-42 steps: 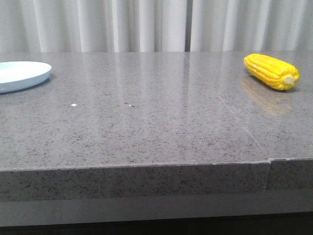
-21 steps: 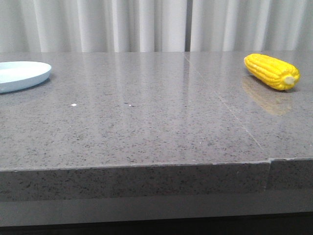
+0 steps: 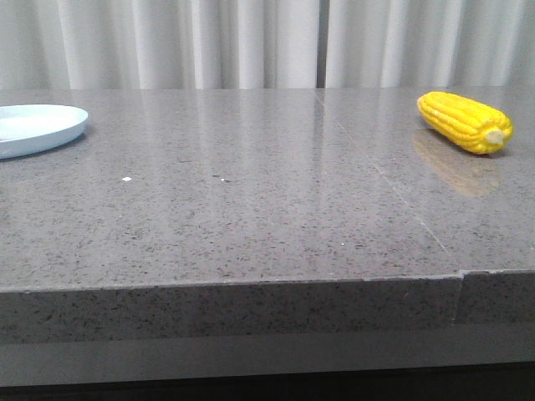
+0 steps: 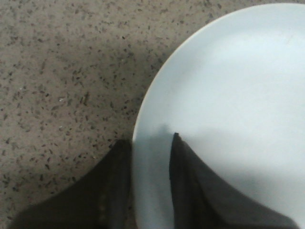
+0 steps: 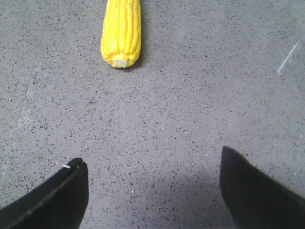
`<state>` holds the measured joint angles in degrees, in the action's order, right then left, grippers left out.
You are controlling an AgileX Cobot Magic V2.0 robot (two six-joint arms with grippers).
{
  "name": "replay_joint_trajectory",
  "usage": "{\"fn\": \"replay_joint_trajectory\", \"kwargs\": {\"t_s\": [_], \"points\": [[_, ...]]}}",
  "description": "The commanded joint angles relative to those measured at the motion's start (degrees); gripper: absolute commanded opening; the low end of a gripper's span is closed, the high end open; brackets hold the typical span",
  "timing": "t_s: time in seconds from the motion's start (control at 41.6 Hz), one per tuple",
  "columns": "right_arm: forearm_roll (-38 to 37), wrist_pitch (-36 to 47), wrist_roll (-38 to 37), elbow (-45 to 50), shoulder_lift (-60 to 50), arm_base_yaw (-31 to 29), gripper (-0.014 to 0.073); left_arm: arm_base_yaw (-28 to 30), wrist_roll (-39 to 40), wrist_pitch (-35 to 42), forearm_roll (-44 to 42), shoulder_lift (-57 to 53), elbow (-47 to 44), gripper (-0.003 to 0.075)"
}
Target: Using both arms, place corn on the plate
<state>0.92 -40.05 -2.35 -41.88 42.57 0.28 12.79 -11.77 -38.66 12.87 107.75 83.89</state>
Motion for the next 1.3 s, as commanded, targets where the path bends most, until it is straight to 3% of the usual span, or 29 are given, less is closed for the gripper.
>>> {"fn": "replay_joint_trajectory", "kwargs": {"t_s": [0.0,0.048,0.36,0.624,0.984,1.273], "points": [[0.1,3.4,0.4,-1.9,0.1,-0.2,0.0594,-0.3,0.0,1.9,1.0,-2.6,1.9,0.0027],[0.1,3.4,0.4,-1.9,0.1,-0.2,0.0594,-0.3,0.0,1.6,1.0,-2.6,1.9,-0.0017],[0.1,3.4,0.4,-1.9,0.1,-0.2,0.0594,-2.7,0.0,0.9,4.1,-6.6,1.9,-0.002],[0.1,3.4,0.4,-1.9,0.1,-0.2,0.0594,-12.4,0.0,1.5,7.4,-11.2,1.9,-0.002],[0.1,3.4,0.4,-1.9,0.1,-0.2,0.0594,-25.0,0.0,4.7,10.5,-8.2,1.9,-0.002],[0.1,3.4,0.4,-1.9,0.1,-0.2,0.0594,-29.3,0.0,5.3,10.8,-4.3,1.9,-0.002]]}}
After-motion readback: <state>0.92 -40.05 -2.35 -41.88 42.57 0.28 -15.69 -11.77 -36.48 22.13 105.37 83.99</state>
